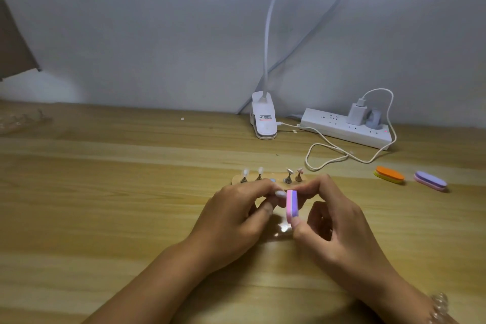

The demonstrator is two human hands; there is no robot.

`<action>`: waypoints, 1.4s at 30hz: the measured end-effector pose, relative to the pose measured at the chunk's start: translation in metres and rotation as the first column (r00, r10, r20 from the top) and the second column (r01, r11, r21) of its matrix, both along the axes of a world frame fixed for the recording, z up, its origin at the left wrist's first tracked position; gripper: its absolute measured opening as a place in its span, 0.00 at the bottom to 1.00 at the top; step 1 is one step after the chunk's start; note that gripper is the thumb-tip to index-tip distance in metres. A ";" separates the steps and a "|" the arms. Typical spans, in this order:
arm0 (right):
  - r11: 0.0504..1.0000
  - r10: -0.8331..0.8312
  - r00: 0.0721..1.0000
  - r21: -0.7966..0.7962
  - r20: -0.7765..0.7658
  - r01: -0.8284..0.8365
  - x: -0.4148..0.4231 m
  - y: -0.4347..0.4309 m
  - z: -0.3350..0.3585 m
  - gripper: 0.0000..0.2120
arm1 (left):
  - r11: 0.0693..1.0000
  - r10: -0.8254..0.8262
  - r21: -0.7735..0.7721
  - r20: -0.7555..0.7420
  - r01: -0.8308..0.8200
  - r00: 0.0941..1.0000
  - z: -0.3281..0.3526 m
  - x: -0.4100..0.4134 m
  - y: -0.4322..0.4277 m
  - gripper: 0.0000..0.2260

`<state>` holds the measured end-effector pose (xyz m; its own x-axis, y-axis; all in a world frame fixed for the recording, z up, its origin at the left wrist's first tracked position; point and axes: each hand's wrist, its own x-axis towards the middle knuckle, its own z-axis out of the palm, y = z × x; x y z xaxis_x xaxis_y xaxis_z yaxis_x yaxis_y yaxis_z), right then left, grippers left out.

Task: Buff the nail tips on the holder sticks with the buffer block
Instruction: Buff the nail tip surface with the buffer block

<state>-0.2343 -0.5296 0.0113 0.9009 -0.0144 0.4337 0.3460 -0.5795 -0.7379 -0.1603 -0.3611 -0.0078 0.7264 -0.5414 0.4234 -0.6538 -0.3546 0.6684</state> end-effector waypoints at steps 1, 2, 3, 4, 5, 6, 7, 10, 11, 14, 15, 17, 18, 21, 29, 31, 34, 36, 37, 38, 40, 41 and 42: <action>1.000 -0.011 1.000 0.021 -0.011 0.011 0.001 0.000 0.001 0.12 | 1.000 -0.004 0.004 0.001 0.004 1.000 0.000 0.000 0.000 0.10; 0.998 -0.037 0.999 0.059 -0.025 0.039 0.002 -0.001 0.001 0.11 | 1.000 -0.011 0.014 0.008 0.011 1.000 0.000 -0.001 -0.001 0.10; 0.993 -0.074 0.997 0.086 -0.034 0.077 0.004 -0.003 0.001 0.10 | 1.000 -0.018 0.025 0.019 0.017 1.000 0.000 -0.001 -0.002 0.09; 0.990 -0.103 0.994 0.095 -0.033 0.106 0.005 -0.003 0.000 0.11 | 0.999 -0.021 0.033 0.030 0.020 0.999 0.000 -0.002 -0.002 0.10; 0.991 -0.110 0.994 0.078 -0.020 0.111 0.005 -0.003 0.000 0.11 | 0.999 -0.021 0.034 0.036 0.019 0.999 0.000 -0.002 -0.002 0.11; 0.995 -0.092 0.996 0.042 0.006 0.092 0.004 -0.002 0.000 0.11 | 0.999 -0.017 0.031 0.037 0.016 0.999 0.000 -0.002 -0.002 0.11; 0.998 -0.062 0.998 -0.006 0.031 0.062 0.002 0.000 0.000 0.11 | 1.000 -0.012 0.026 0.036 0.011 0.999 0.000 -0.002 -0.001 0.12; 1.000 -0.025 1.000 0.017 0.005 0.025 0.001 -0.001 0.000 0.11 | 1.000 -0.009 0.023 0.042 0.008 0.999 0.000 -0.001 -0.001 0.12; 0.997 -0.046 0.999 0.066 -0.022 0.048 0.003 -0.003 0.000 0.09 | 0.999 -0.015 0.030 0.047 0.013 0.999 -0.001 -0.001 -0.001 0.10; 0.988 -0.122 0.992 0.088 -0.028 0.124 0.006 -0.005 -0.001 0.09 | 0.999 -0.014 0.035 0.060 0.012 0.998 -0.001 -0.002 -0.002 0.07; 0.993 -0.110 0.994 0.051 -0.003 0.110 0.005 -0.003 -0.001 0.10 | 1.000 -0.007 0.029 0.064 0.006 0.998 0.000 -0.002 -0.002 0.08; 0.998 -0.049 0.998 -0.031 0.037 0.051 0.001 0.002 -0.001 0.12 | 1.000 0.004 0.011 0.062 -0.005 0.998 0.000 -0.001 0.000 0.10; 0.999 -0.032 0.999 -0.040 0.035 0.033 0.000 0.002 0.000 0.13 | 1.000 0.005 0.009 0.058 -0.006 0.998 0.001 -0.001 0.000 0.11; 0.997 -0.068 0.998 0.034 -0.008 0.068 0.002 0.000 0.003 0.11 | 0.999 -0.002 0.032 0.060 0.000 0.998 0.000 -0.002 -0.001 0.08; 0.999 0.012 1.000 0.030 0.000 -0.012 0.000 0.000 0.001 0.15 | 0.999 0.015 0.036 0.062 -0.017 0.998 -0.001 -0.002 -0.001 0.09; 0.992 0.011 1.000 0.127 -0.028 -0.008 0.002 -0.003 0.001 0.17 | 0.999 0.016 0.039 0.061 -0.018 0.998 0.000 -0.002 -0.001 0.07; 0.964 -0.113 0.992 0.234 -0.064 0.125 0.007 -0.009 0.000 0.12 | 1.000 0.012 0.018 0.043 -0.013 0.999 0.000 -0.002 -0.001 0.06; 0.955 -0.167 0.984 0.239 -0.059 0.176 0.008 -0.009 -0.001 0.12 | 1.000 0.016 -0.007 0.039 -0.016 0.999 0.001 -0.002 -0.002 0.06; 0.962 -0.165 0.985 0.212 -0.042 0.170 0.008 -0.007 -0.001 0.12 | 1.000 0.019 -0.016 0.042 -0.018 0.999 0.001 -0.002 -0.002 0.06; 0.976 -0.144 0.990 0.163 -0.015 0.144 0.006 -0.005 -0.001 0.12 | 1.000 0.020 -0.024 0.045 -0.019 0.999 0.002 -0.002 -0.002 0.08; 0.997 -0.077 0.995 0.010 0.055 0.077 0.002 0.001 -0.003 0.13 | 0.999 0.025 -0.043 0.038 -0.024 0.999 0.002 -0.002 -0.003 0.13; 0.996 -0.047 0.996 -0.068 0.078 0.053 0.001 0.003 -0.004 0.13 | 0.998 0.030 -0.054 0.029 -0.028 0.999 0.003 -0.002 -0.002 0.14; 0.992 -0.027 0.996 -0.123 0.083 0.037 -0.001 0.005 -0.004 0.14 | 0.997 0.036 -0.063 0.021 -0.034 0.999 0.003 -0.001 -0.001 0.14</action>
<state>-0.2349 -0.5248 0.0071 0.8627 0.0158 0.5055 0.3815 -0.6763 -0.6301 -0.1616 -0.3620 -0.0050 0.7344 -0.4880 0.4718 -0.6568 -0.3357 0.6752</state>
